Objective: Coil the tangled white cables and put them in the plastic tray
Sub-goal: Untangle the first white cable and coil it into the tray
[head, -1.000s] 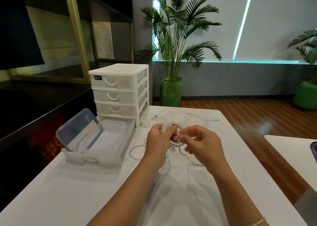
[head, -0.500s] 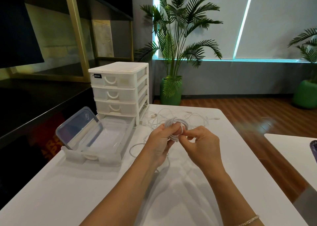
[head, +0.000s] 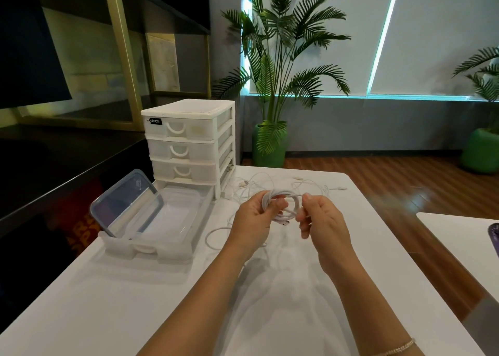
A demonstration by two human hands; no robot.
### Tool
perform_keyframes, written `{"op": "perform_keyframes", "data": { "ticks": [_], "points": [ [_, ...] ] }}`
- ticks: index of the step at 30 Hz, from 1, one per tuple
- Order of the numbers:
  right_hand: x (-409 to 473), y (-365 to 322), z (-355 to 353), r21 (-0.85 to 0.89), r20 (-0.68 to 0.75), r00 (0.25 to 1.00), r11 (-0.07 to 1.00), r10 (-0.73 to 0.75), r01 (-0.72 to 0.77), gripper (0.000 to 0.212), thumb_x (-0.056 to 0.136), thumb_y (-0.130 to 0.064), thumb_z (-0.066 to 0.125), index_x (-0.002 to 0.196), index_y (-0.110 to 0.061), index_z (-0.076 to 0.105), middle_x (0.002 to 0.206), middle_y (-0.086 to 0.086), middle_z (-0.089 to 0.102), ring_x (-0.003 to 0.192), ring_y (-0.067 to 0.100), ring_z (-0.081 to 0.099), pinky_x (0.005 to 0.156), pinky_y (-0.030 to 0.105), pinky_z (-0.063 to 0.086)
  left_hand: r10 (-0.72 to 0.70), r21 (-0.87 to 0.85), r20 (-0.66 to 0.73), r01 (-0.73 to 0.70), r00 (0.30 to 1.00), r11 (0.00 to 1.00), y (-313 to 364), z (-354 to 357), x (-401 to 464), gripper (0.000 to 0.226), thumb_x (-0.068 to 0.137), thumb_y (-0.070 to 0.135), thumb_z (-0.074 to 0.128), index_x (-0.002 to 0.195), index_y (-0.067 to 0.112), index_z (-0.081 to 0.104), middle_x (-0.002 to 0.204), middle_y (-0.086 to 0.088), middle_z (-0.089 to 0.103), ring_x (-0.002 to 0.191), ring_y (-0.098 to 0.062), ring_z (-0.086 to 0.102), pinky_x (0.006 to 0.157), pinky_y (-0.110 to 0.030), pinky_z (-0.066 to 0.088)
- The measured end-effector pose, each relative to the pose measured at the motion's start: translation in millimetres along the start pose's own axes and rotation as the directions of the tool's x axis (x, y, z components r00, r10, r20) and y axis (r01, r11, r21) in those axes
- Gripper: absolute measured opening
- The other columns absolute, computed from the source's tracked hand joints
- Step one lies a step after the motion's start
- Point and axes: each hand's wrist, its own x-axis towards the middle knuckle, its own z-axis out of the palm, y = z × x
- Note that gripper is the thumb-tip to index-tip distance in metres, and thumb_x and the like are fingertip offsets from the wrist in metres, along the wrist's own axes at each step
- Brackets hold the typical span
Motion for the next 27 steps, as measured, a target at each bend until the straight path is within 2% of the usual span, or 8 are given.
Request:
{"op": "perform_keyframes", "data": {
  "ticks": [4,7,11,14,16,21,24,27],
  "points": [
    [3,-2,-2,0.011,-0.070,0.997,0.999,0.037,-0.037,0.034,0.095,-0.034,0.044,0.075,-0.010,0.056,0.064,0.002,0.052,0.062,0.011,0.044,0.059,0.022,0.038,0.028,0.090,-0.004,-0.028,1.000,0.996,-2,-2,2,0.032,0.088,0.040,0.055,0.112,0.020,0.063,0.106,-0.001,0.067,0.096,-0.022,0.063,0.089,-0.036,0.054],
    [7,-1,-4,0.070,-0.081,0.994,0.996,0.067,-0.062,0.030,0.094,-0.034,0.048,0.076,-0.014,0.059,0.068,0.005,0.059,0.067,0.014,0.053,0.062,0.022,0.041,0.033,0.153,0.002,-0.033,0.999,0.988,-2,-3,2,0.039,0.089,0.041,0.053,0.120,0.019,0.061,0.114,-0.001,0.066,0.103,-0.022,0.061,0.094,-0.036,0.051],
    [8,2,-6,0.147,-0.047,0.993,0.984,0.110,-0.102,0.029,0.093,-0.033,0.049,0.079,-0.011,0.060,0.047,0.004,0.052,0.041,0.014,0.053,0.060,0.030,0.049,0.036,0.189,0.015,-0.038,0.999,0.981,-4,-3,4,0.042,0.089,0.041,0.052,0.123,0.017,0.059,0.117,-0.004,0.065,0.105,-0.025,0.060,0.096,-0.039,0.050],
    [9,3,-8,0.129,-0.029,0.991,0.984,0.130,-0.125,0.030,0.093,-0.036,0.049,0.081,-0.011,0.061,0.043,0.004,0.042,0.032,0.011,0.043,0.059,0.034,0.047,0.027,0.103,0.047,-0.032,0.999,0.994,-6,-4,4,0.029,0.089,0.038,0.054,0.112,0.022,0.063,0.104,0.000,0.068,0.097,-0.021,0.062,0.089,-0.034,0.053],
    [9,1,-8,0.153,-0.029,0.990,0.980,0.136,-0.130,0.029,0.093,-0.034,0.049,0.081,-0.011,0.061,0.054,0.005,0.042,0.039,0.012,0.039,0.053,0.030,0.046,0.013,-0.023,0.099,-0.010,0.995,1.000,-4,-4,1,0.012,0.091,0.033,0.054,0.098,0.030,0.064,0.095,0.006,0.068,0.088,-0.015,0.062,0.079,-0.024,0.053],
    [9,0,-9,0.144,0.006,0.982,0.971,0.191,-0.190,0.031,0.094,-0.039,0.044,0.102,-0.012,0.056,0.089,0.006,0.063,0.055,0.014,0.051,0.047,0.022,0.042,-0.051,-0.291,0.217,0.114,0.975,0.950,-3,2,-2,0.016,0.092,0.021,0.052,0.099,0.030,0.063,0.099,0.003,0.069,0.075,-0.012,0.062,0.077,-0.024,0.052],
    [8,-2,-11,0.130,0.060,0.978,0.969,0.202,-0.209,0.033,0.094,-0.041,0.040,0.098,-0.014,0.058,0.075,0.005,0.066,0.038,0.010,0.050,0.040,0.019,0.042,-0.038,-0.371,0.244,0.129,0.969,0.920,-4,4,-5,0.020,0.089,0.009,0.057,0.097,0.026,0.061,0.092,0.004,0.068,0.083,-0.013,0.063,0.080,-0.026,0.052],
    [8,1,-12,0.133,0.071,0.976,0.968,0.206,-0.213,0.034,0.095,-0.040,0.042,0.098,-0.012,0.060,0.052,-0.001,0.063,0.030,0.009,0.042,0.039,0.020,0.040,0.021,-0.256,0.221,0.037,0.975,0.966,-6,3,-4,0.026,0.082,0.004,0.066,0.092,0.027,0.057,0.089,0.010,0.065,0.088,-0.010,0.061,0.083,-0.022,0.048]
  ]
}}
